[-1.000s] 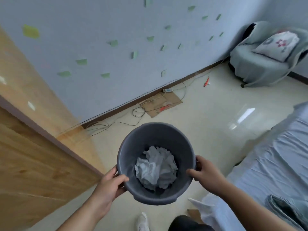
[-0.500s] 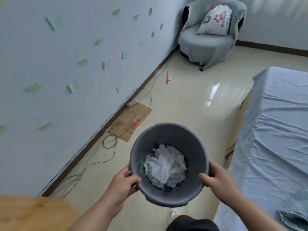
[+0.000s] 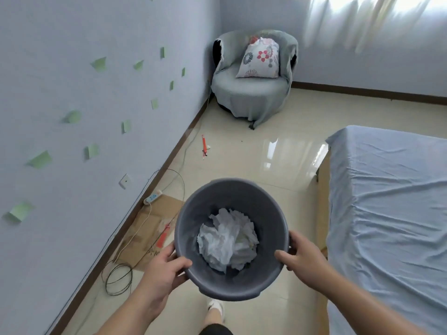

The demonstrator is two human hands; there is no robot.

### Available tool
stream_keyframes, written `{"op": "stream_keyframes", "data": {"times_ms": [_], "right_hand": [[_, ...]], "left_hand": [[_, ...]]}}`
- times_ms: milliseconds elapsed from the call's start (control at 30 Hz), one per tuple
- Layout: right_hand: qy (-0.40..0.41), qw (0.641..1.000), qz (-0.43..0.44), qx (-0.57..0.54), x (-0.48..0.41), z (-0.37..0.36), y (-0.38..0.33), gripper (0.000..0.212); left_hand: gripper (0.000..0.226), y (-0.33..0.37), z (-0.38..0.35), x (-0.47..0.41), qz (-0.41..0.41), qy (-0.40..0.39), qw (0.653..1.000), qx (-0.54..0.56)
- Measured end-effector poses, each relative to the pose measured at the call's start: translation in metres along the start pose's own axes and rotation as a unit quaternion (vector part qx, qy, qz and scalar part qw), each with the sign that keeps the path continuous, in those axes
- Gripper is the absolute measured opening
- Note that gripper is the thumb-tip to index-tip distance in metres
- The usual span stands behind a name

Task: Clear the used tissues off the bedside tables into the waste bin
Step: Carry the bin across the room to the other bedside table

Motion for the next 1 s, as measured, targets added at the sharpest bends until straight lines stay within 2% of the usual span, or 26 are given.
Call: {"op": "stream_keyframes", "data": {"times_ms": [133, 300, 433, 500, 633, 767, 1000], "right_hand": [[0.019, 0.999, -0.037, -0.001, -0.066, 0.000, -0.015, 0.024], [0.081, 0.996, -0.027, -0.031, -0.142, 0.025, -0.061, 0.026], [0.141, 0.987, -0.046, -0.066, -0.187, 0.046, -0.063, 0.029], [0.160, 0.982, -0.065, -0.077, -0.209, 0.056, -0.053, 0.030], [0.183, 0.972, -0.107, -0.106, -0.261, 0.076, -0.032, 0.031], [0.167, 0.969, -0.135, -0.120, -0.331, 0.098, -0.023, 0.028], [0.145, 0.981, -0.100, -0.084, -0.496, 0.188, -0.071, 0.023]], "left_hand": [[0.057, 0.046, -0.021, -0.083, 0.023, -0.041, 0.999, -0.003], [0.055, 0.135, -0.055, -0.170, 0.009, -0.097, 0.994, -0.043], [0.069, 0.214, -0.102, -0.217, -0.019, -0.171, 0.981, -0.087], [0.067, 0.237, -0.132, -0.243, -0.019, -0.188, 0.976, -0.105], [0.064, 0.261, -0.189, -0.290, -0.008, -0.197, 0.972, -0.131], [0.065, 0.296, -0.240, -0.336, -0.003, -0.177, 0.972, -0.156], [0.056, 0.398, -0.316, -0.412, -0.032, -0.136, 0.980, -0.141]]}}
Point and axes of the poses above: each hand's wrist, its own x-axis away from the middle knuckle, its own z-axis out of the back of the hand, y = z × x, the point moved 2 cm from there along -x, towards the middle knuckle, and after that the axes turned 9 degrees about y, right-handed, at the moved point
